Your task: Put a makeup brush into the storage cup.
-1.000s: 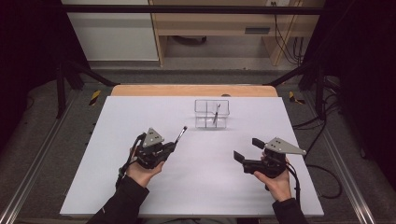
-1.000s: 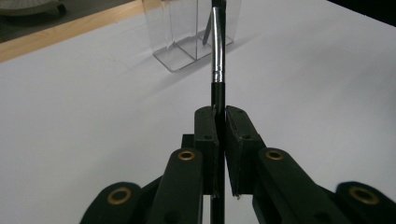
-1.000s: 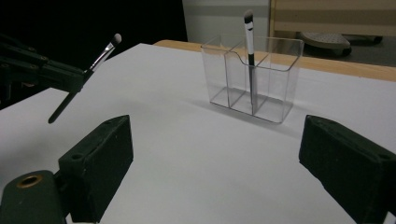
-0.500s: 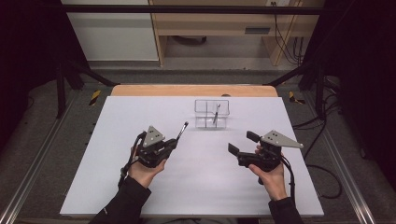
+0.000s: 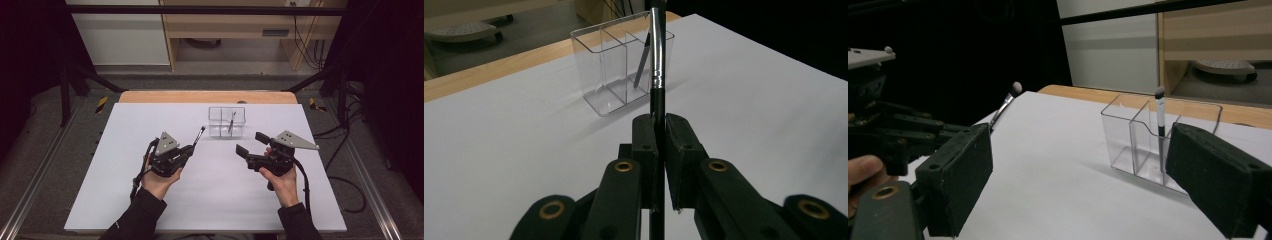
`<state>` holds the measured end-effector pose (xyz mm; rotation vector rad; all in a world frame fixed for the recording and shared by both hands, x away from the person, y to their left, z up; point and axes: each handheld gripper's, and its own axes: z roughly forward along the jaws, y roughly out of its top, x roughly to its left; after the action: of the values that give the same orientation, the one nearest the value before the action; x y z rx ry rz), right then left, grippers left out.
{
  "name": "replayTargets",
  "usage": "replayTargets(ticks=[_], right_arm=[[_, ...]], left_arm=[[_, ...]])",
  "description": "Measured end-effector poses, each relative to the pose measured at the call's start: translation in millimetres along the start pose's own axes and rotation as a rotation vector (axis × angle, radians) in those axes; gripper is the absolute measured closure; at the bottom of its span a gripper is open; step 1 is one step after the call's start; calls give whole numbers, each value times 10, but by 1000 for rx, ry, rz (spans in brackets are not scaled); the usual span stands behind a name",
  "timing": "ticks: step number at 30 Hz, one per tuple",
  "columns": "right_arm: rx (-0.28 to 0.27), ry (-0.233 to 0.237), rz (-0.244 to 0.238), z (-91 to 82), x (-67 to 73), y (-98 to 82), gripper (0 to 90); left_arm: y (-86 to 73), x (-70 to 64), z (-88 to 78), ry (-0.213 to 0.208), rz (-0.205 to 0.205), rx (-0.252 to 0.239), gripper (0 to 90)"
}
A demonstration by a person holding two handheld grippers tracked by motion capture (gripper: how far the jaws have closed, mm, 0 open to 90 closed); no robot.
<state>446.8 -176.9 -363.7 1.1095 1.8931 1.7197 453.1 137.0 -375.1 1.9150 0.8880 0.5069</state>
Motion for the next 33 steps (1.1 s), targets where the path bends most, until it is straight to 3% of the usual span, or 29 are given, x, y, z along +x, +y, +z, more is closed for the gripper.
replayTargets(ticks=[18, 33], right_arm=[[1, 38, 40, 65, 31, 38, 125], [14, 79, 74, 174, 86, -29, 140]], left_arm=[[83, -207, 102, -12, -4, -46, 839], [18, -343, 125, -30, -7, -77, 839]])
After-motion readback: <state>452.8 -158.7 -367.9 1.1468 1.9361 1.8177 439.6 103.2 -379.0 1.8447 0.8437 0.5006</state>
